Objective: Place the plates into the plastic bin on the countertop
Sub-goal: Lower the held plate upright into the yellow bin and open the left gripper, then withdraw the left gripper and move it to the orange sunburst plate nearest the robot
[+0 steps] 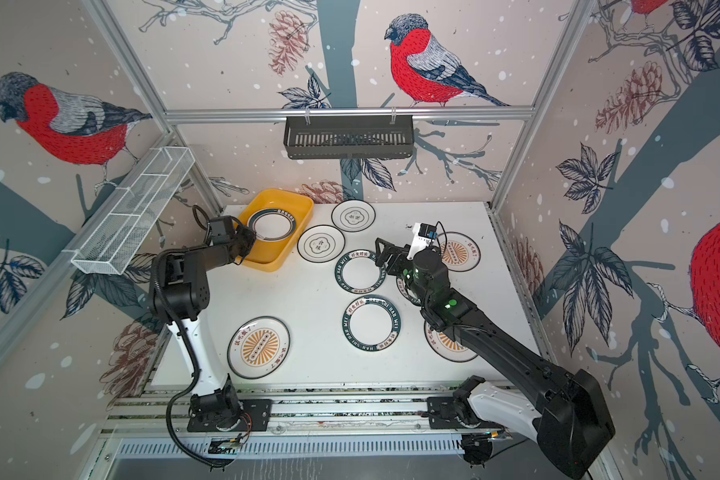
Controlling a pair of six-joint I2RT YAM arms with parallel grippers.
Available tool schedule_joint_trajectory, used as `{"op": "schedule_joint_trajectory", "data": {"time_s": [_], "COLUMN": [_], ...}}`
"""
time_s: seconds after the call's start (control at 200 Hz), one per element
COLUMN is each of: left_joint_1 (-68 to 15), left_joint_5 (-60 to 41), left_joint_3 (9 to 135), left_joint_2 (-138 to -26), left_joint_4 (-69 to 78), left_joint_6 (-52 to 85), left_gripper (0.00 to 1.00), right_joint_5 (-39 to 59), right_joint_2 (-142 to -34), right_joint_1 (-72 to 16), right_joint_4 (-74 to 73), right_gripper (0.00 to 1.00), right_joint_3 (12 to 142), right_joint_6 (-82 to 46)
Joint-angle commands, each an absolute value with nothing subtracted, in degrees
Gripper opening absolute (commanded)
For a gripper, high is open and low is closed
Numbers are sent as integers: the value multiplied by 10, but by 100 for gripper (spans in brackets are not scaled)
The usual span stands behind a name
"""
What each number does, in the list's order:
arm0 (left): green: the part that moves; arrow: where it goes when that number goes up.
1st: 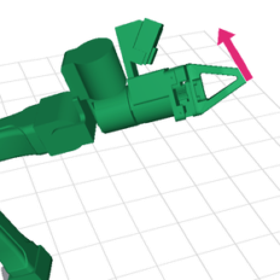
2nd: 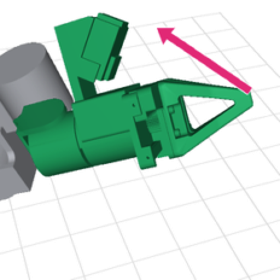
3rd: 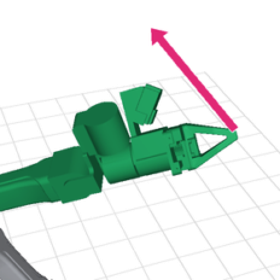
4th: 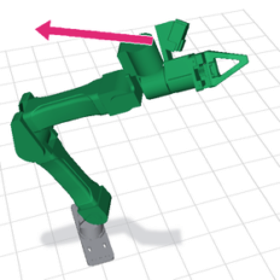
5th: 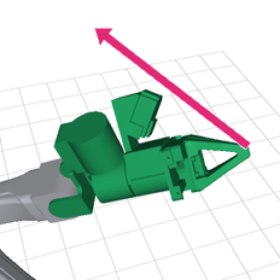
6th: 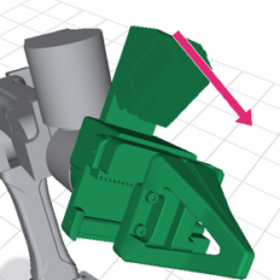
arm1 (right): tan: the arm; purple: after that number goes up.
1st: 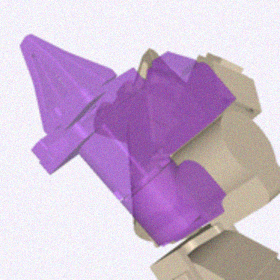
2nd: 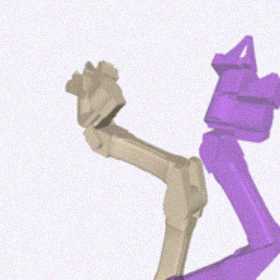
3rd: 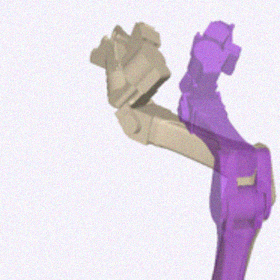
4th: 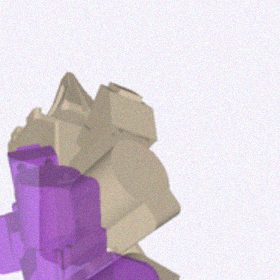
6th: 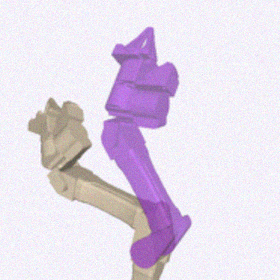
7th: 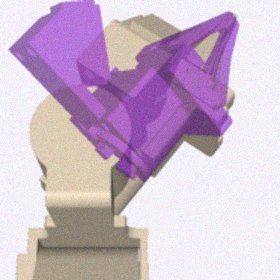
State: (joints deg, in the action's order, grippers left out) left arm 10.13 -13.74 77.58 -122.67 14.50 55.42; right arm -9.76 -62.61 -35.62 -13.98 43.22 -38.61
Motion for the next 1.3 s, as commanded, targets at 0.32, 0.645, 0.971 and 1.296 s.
{"op": "schedule_joint_trajectory", "data": {"time_s": [0.32, 0.645, 0.971, 1.296], "left_joint_1": [102, 102, 102, 84], "left_joint_5": [-123, -96, -111, -44], "left_joint_3": [786, 796, 751, 607], "left_joint_2": [-1230, -1205, -1122, -957], "left_joint_4": [128, 99, 114, 103], "left_joint_6": [543, 509, 412, 335], "left_gripper": [22, 44, 65, 68], "right_joint_5": [-115, -117, -142, -164], "right_joint_2": [-621, -612, -592, -575], "right_joint_1": [-352, -350, -349, -349], "right_joint_4": [-137, -139, -126, -111], "right_gripper": [100, 100, 100, 100], "right_joint_3": [432, 425, 422, 409], "right_joint_6": [-375, -378, -364, -374]}}
